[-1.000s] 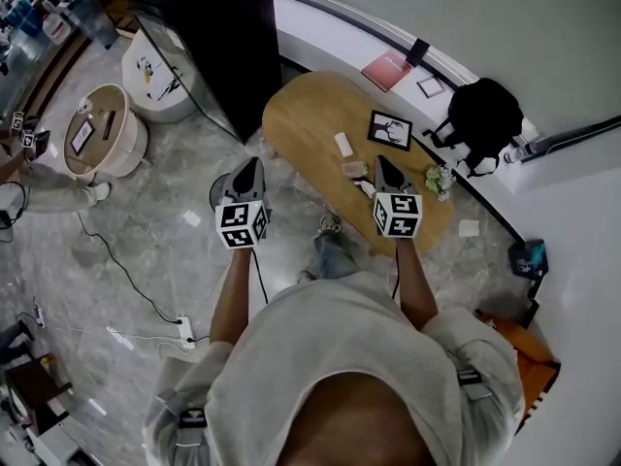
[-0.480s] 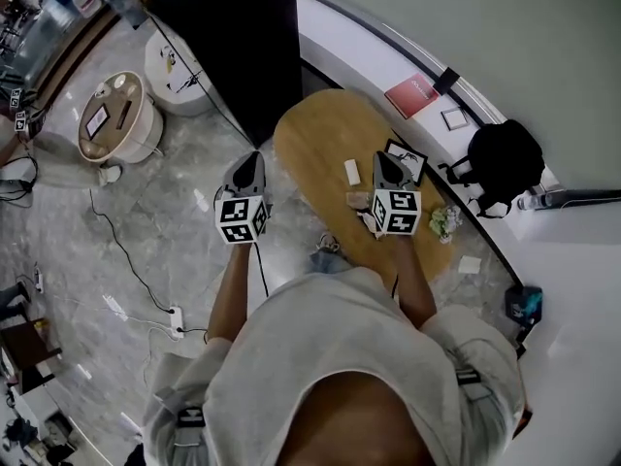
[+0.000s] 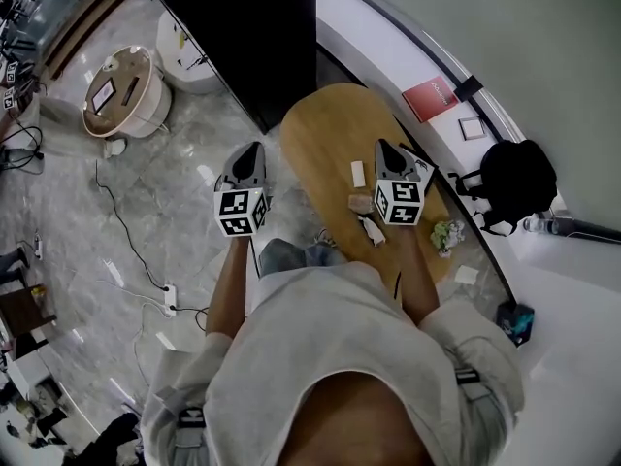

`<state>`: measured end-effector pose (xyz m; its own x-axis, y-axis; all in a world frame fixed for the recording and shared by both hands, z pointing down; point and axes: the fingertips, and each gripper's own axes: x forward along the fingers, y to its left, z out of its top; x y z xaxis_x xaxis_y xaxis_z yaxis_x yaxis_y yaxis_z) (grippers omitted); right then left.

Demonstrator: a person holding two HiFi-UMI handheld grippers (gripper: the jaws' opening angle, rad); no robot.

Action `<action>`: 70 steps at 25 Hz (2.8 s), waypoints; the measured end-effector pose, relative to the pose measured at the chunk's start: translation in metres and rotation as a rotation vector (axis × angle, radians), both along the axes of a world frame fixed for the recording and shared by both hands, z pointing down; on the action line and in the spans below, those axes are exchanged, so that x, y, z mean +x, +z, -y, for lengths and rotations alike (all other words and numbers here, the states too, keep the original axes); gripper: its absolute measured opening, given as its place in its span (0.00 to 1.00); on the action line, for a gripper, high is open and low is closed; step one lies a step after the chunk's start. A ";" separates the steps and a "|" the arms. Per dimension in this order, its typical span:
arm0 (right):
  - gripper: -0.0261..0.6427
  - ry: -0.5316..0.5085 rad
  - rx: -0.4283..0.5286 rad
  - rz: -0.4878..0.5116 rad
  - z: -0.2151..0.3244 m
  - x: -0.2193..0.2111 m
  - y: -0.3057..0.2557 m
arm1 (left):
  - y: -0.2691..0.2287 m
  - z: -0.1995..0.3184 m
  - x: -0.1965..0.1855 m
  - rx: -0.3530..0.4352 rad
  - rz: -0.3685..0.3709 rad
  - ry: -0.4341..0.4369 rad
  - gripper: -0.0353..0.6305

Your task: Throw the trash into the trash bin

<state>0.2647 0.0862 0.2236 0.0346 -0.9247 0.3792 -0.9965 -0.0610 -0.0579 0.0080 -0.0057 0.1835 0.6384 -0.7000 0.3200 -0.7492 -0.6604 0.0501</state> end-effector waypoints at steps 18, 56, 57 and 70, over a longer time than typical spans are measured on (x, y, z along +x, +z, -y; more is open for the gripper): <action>0.08 0.023 -0.113 0.040 0.024 -0.028 0.062 | 0.075 0.033 0.012 -0.128 0.048 0.183 0.08; 0.08 0.579 -0.477 0.263 -0.277 -0.015 0.260 | 0.236 -0.154 0.175 -0.362 0.182 0.805 0.08; 0.08 0.565 -0.494 0.266 -0.278 -0.020 0.268 | 0.240 -0.157 0.174 -0.368 0.184 0.805 0.08; 0.08 0.048 -0.871 -0.099 -0.287 -0.074 0.374 | 0.284 -0.173 0.166 -0.420 0.189 0.809 0.08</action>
<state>0.1907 0.3727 0.5976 0.1361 -0.3043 0.9428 -0.9897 -0.0849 0.1155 0.1741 0.1674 0.4673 0.7933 0.1317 0.5944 -0.0893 -0.9406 0.3276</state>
